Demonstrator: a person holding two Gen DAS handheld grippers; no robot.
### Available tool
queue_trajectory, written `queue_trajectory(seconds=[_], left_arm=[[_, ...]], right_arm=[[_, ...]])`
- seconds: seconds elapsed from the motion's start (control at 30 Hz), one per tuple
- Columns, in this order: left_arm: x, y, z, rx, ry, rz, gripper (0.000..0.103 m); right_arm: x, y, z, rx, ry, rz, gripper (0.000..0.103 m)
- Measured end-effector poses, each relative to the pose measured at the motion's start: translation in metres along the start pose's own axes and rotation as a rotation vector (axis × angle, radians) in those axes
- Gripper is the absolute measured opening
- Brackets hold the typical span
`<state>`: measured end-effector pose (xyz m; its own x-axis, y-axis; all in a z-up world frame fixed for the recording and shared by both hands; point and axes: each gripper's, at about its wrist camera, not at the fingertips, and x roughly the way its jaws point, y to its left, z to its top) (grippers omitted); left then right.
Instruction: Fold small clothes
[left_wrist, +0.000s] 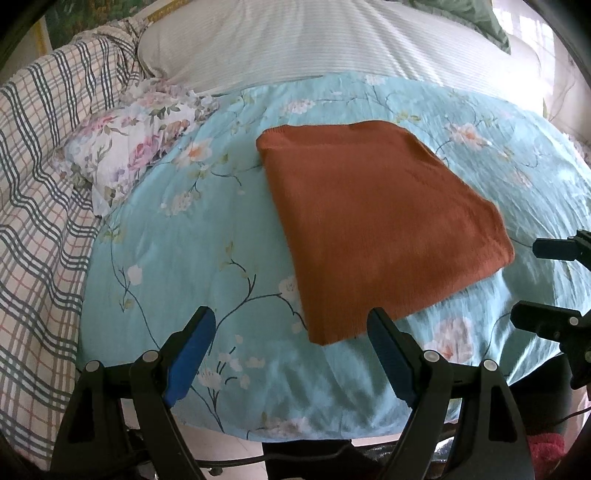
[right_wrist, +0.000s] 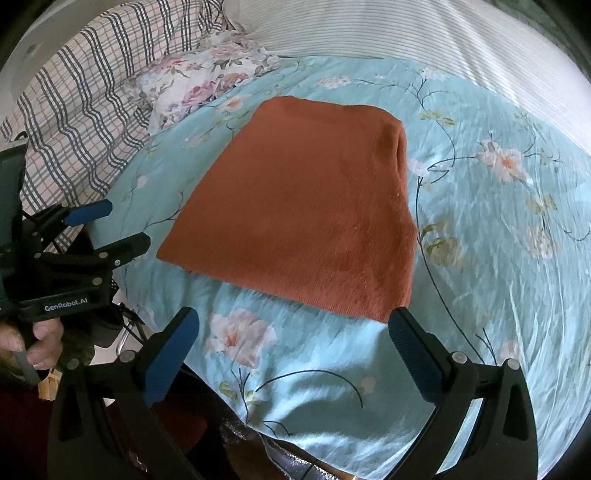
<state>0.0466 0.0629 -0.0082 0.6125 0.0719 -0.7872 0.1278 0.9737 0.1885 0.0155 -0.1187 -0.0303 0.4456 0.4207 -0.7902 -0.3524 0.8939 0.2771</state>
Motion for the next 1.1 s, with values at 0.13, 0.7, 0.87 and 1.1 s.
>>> queue_trajectory(seconds=[0.13,0.7,0.87,1.1], left_arm=[[0.002,0.000,0.002,0.004,0.001,-0.004,0.085],[0.003,-0.003,0.006,-0.006,-0.002,-0.015,0.085],[0.003,-0.003,0.006,-0.009,0.000,-0.024,0.085],[0.000,-0.005,0.005,-0.011,-0.004,-0.031,0.085]], right_arm=[[0.001,0.001,0.001,-0.001,-0.001,-0.002,0.102],[0.004,0.002,0.008,-0.004,0.001,0.000,0.102],[0.003,0.002,0.006,-0.001,-0.002,-0.002,0.102],[0.002,0.001,0.005,-0.001,-0.006,-0.002,0.102]])
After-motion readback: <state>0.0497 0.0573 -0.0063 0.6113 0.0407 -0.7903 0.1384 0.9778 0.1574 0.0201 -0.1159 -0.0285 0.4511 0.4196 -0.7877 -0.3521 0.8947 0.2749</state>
